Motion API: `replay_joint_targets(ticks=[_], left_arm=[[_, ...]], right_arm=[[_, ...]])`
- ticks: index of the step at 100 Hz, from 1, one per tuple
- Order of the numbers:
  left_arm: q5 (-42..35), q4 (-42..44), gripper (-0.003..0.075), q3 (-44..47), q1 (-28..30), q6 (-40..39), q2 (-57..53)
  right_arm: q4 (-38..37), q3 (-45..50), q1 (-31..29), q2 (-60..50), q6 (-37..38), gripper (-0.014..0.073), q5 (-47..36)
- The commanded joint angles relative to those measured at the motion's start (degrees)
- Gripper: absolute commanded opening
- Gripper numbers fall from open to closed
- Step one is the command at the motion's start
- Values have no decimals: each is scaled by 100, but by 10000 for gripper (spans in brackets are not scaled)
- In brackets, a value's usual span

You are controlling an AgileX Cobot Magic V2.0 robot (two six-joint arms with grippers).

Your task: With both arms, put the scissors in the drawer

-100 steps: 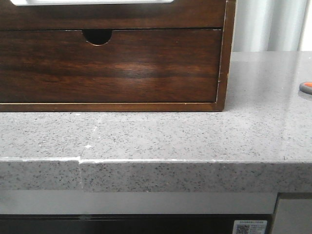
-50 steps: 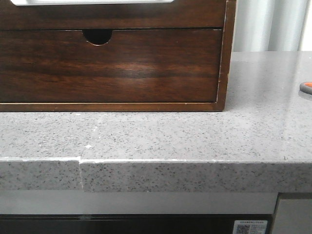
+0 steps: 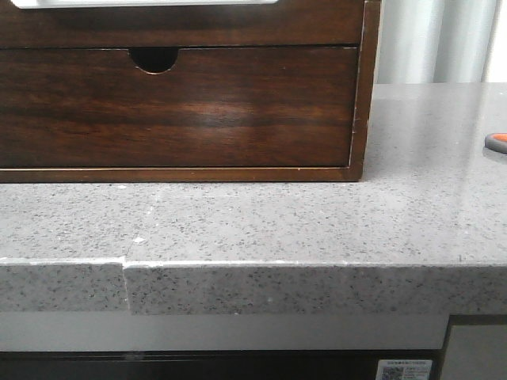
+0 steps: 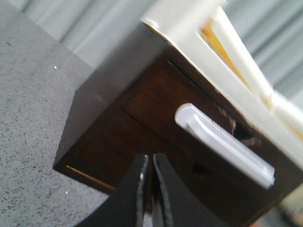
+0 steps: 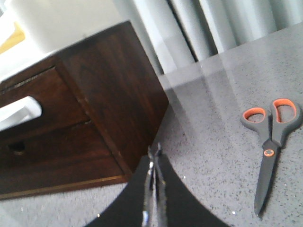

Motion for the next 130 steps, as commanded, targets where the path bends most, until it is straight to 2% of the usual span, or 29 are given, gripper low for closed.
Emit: replay_joint_targets(ticks=[1, 7, 13, 22, 29, 34, 39, 59, 71, 104, 130], left_arm=[[548, 734, -4, -753, -45, 39, 654], [850, 765, 59, -1076, -45, 39, 1109], [1078, 678, 188, -1319, -45, 39, 1500], [1424, 390, 374, -1640, -45, 39, 2075], [1677, 57, 431, -1834, -45, 47, 2462], [1820, -317, 430, -1936, -45, 166, 2697], [1937, -899, 426, -2000, -45, 454, 2901], [2093, -4353, 395, -2055, -45, 2172, 3636], [2093, -5519, 387, -2055, -45, 2630, 4053], [2677, -7064, 388, -2055, -45, 3614, 5068], [2810, -7064, 388, -2409, -45, 3647, 5581]], right_arm=[[-273, -624, -30, 501, -184, -49, 279], [-275, -882, -30, 759, -184, -27, 546], [-275, -1064, -30, 1020, -184, 33, 806], [-275, -1237, -30, 1317, -184, 200, 1033], [-275, -1307, -30, 1483, -184, 346, 1137], [-275, -1317, -30, 1560, -184, 433, 1174], [-275, -1317, -30, 1604, -184, 468, 1200], [-275, -1317, -30, 1613, -184, 461, 1248], [-275, -1317, -30, 1613, -184, 461, 1257], [-275, -1317, -30, 1613, -184, 461, 1344], [-275, -1294, -30, 1613, -184, 461, 1507]])
